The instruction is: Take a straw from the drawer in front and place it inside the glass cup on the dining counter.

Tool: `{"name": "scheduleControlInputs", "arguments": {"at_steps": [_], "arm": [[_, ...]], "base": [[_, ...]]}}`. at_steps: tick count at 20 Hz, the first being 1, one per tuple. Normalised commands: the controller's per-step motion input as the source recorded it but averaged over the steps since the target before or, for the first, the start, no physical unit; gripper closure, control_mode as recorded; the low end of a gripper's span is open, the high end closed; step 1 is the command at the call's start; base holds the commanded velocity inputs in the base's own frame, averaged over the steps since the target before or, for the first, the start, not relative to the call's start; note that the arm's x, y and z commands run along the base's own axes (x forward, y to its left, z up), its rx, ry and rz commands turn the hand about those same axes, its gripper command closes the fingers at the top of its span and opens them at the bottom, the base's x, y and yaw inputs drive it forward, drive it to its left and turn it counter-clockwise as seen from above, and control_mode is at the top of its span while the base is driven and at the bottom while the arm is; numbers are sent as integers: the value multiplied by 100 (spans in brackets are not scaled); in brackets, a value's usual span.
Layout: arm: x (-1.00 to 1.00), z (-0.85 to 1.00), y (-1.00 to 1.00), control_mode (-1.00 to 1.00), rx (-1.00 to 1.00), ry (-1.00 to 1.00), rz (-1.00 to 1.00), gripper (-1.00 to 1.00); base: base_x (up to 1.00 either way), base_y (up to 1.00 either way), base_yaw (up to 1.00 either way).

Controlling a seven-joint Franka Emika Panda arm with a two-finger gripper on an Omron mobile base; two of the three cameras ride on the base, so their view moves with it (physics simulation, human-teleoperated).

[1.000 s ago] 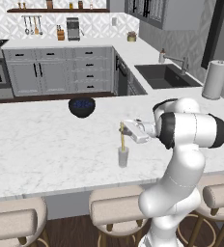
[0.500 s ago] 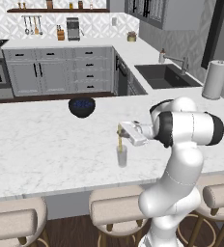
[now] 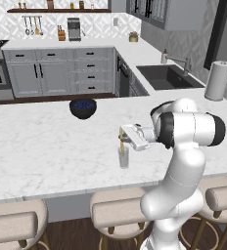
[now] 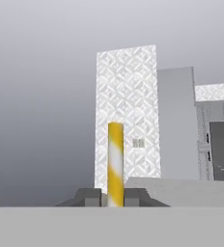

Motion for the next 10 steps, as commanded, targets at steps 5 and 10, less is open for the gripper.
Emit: {"name": "scheduleControlInputs", "arguments": {"at_steps": [5, 10], "arm": [[-27, -19, 0, -100, -7, -4, 0, -100], [-16, -4, 0, -100, -5, -4, 0, -100]], "base": [[0, 0, 0], [0, 0, 0]]}}
